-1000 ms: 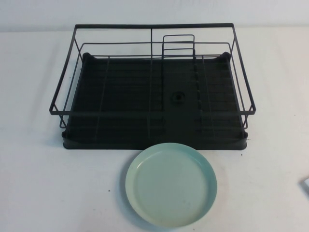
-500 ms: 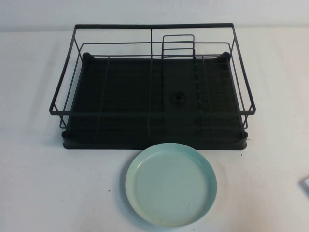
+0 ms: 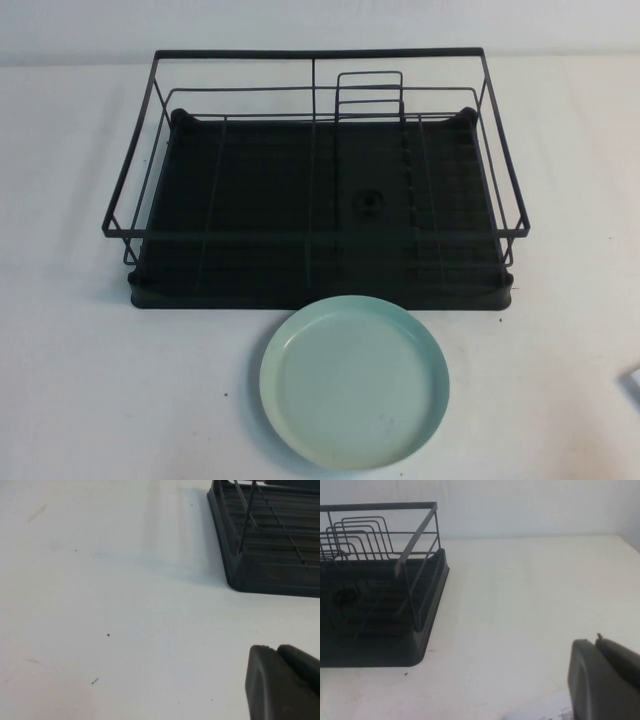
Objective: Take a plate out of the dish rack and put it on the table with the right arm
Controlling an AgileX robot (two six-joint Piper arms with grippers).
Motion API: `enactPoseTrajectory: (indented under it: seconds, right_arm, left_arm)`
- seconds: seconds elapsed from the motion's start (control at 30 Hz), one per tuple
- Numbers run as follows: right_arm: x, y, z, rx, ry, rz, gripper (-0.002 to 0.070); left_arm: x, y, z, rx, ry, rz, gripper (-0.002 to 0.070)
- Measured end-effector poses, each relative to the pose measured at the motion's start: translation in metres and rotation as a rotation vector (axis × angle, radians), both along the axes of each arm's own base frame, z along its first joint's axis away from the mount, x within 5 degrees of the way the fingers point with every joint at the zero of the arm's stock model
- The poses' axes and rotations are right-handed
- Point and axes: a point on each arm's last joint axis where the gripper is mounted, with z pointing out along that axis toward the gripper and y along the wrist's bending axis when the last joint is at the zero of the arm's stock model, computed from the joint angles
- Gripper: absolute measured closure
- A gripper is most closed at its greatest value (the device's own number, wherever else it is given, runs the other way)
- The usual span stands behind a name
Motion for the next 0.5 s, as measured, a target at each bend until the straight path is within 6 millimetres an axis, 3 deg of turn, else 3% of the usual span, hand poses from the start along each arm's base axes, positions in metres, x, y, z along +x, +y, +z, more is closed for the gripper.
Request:
enactPoseTrajectory:
  seconds: [0.3,0.5]
  right_arm:
    - [-0.002,0.003,-0.019,-0.011,0.166,0.033,0.0694]
    - [-0.003,0.003,-0.022,-0.020,0.189,0.037,0.0694]
  left_arm:
    - [0.000,0.000,0.000,0.000,0.000,0.000,0.0679]
    - [0.000,0.000,0.000,0.000,0.000,0.000,0.0679]
